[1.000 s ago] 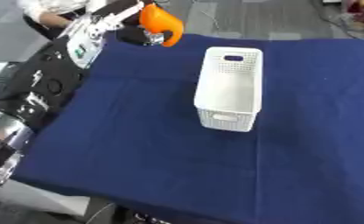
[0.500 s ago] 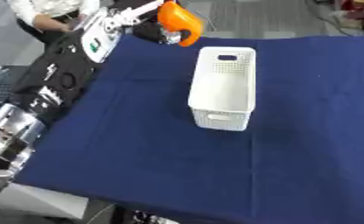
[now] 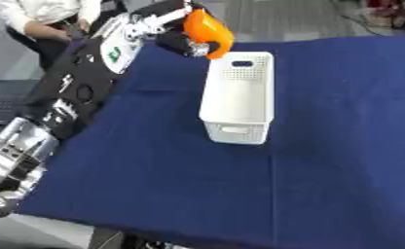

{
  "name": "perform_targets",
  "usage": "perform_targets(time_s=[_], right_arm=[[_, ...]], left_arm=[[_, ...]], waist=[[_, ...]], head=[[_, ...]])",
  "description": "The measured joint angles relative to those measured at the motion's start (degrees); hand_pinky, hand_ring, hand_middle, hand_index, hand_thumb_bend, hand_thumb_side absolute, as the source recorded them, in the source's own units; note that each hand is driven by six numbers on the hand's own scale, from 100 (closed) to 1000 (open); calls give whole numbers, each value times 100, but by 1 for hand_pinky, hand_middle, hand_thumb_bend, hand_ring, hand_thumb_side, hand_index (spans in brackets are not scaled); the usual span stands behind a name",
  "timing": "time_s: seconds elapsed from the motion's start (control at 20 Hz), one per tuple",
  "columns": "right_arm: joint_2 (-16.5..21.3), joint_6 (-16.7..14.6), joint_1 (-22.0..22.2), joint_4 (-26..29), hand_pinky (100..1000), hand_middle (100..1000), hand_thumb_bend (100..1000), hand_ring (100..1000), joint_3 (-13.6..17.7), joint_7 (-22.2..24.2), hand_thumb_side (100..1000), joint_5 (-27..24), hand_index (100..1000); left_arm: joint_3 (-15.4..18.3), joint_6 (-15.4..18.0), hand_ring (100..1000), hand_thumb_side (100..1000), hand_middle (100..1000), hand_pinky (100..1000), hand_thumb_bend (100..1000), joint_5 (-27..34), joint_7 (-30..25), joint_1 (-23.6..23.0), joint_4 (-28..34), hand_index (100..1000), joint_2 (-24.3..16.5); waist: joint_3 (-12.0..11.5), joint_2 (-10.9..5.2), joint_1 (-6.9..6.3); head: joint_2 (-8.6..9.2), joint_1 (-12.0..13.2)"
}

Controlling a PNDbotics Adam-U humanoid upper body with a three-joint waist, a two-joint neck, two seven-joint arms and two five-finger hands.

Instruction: Pick up objects on the table and place them in the box.

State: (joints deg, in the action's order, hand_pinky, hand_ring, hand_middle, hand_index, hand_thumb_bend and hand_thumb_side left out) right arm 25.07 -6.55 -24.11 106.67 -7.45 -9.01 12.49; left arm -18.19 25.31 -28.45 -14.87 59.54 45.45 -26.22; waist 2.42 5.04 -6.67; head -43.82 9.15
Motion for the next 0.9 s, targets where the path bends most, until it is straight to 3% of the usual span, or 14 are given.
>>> perform_targets(time_s=[0.05,0.1,0.15,0.2,0.25,0.3,0.35,0.4,0.5,0.7,0.85,0.9], right_arm=[[0,0,-25,3,447,676,100,603,-1,0,942,-9,690],[-1,0,-57,6,447,676,100,603,-1,1,942,-19,690],[-1,0,-80,15,447,676,100,603,-1,1,942,-25,690],[-3,0,-107,19,448,676,100,603,-2,1,941,-28,691],[-4,0,-113,30,448,676,100,603,-2,1,941,-30,691],[-5,0,-113,32,448,676,100,603,-2,1,941,-31,691],[-15,0,-114,32,448,676,100,603,-2,1,941,-33,691],[-26,0,-119,32,448,676,100,603,-2,1,940,-34,691],[-45,0,-128,32,448,676,100,603,-3,1,940,-35,691],[-45,0,-133,34,448,676,100,603,-6,2,941,-35,691],[-45,0,-134,34,448,676,100,603,-16,2,941,-35,691],[-45,0,-135,34,448,676,100,603,-18,2,941,-36,691]], left_arm=[[0,43,100,609,159,100,100,-33,-21,18,-23,358,27],[0,97,168,619,281,100,100,-59,-43,26,-42,445,48],[-1,160,350,700,409,100,100,-82,-68,28,-60,555,69],[-1,236,745,945,734,685,100,-104,-89,28,-74,813,89],[-14,318,923,1000,888,968,114,-157,-121,29,-79,952,93],[-36,388,1000,1000,974,1000,150,-260,-173,31,-81,1000,93],[-40,454,994,1000,949,1000,137,-405,-226,31,-80,1000,93],[-39,516,1000,1000,1000,1000,334,-558,-261,32,-79,1000,93],[-27,654,1000,1000,1000,1000,427,-819,-241,32,-55,1000,93],[102,860,1000,1000,1000,1000,433,-1154,61,26,-63,1000,91],[249,898,1000,1000,1000,1000,365,-1305,361,4,-161,1000,86],[321,884,1000,1000,1000,1000,304,-1327,483,-32,-195,1000,75]], waist=[[15,3,-5],[31,8,-11],[34,14,-23],[36,15,-34],[46,15,-40],[57,15,-41],[62,15,-47],[62,15,-56],[62,15,-66],[62,15,-66],[62,15,-67],[62,15,-69]], head=[[3,5],[7,20],[7,38],[8,50],[16,51],[33,51],[46,51],[50,51],[65,48],[195,-5],[299,-9],[310,-9]])
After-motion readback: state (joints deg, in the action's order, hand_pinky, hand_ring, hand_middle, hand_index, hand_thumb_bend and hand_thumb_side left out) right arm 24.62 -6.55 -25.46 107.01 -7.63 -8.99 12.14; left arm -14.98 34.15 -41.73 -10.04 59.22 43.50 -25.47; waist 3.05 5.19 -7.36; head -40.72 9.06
